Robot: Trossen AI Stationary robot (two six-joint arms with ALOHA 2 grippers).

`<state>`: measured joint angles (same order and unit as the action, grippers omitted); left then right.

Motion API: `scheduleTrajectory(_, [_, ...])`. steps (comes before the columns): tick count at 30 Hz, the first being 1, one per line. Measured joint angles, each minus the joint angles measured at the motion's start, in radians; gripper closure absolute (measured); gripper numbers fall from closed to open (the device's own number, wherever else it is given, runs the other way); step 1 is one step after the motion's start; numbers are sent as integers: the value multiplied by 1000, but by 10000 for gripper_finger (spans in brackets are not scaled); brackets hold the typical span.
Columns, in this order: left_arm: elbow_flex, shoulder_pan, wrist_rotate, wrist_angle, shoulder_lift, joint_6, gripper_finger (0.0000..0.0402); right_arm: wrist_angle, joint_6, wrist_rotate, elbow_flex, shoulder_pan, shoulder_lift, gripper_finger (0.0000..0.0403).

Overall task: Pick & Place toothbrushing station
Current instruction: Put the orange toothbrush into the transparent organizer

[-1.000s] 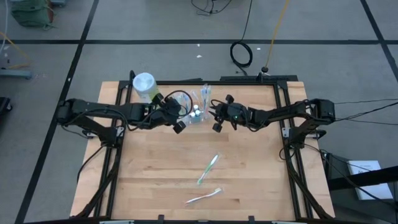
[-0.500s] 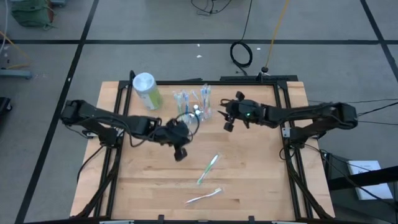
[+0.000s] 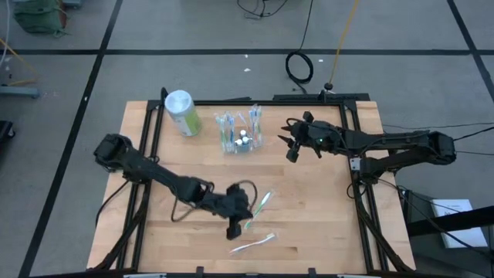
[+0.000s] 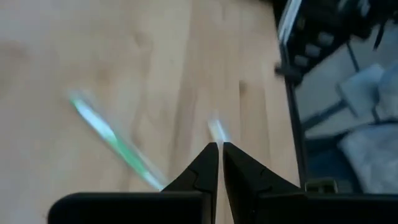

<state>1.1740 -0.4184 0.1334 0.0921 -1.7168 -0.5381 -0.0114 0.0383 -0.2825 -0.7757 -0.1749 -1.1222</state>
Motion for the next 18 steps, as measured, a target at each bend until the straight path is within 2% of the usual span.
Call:
scheduleTrajectory(7, [8, -58, -2, -46, -133, -78, 375, 15, -17, 10, 4, 0, -27, 264])
scheduleTrajectory(10, [8, -68, -3, -45, -174, -80, 367, 11, -34, 51, 24, 0, -27, 264])
scheduleTrajectory(14, [8, -75, -52, -56, -237, -75, 334, 17, -33, 106, 58, 0, -27, 264])
scheduleTrajectory(18, [8, -83, -115, -109, -289, -77, 292, 16, -33, 105, 82, 0, -27, 264])
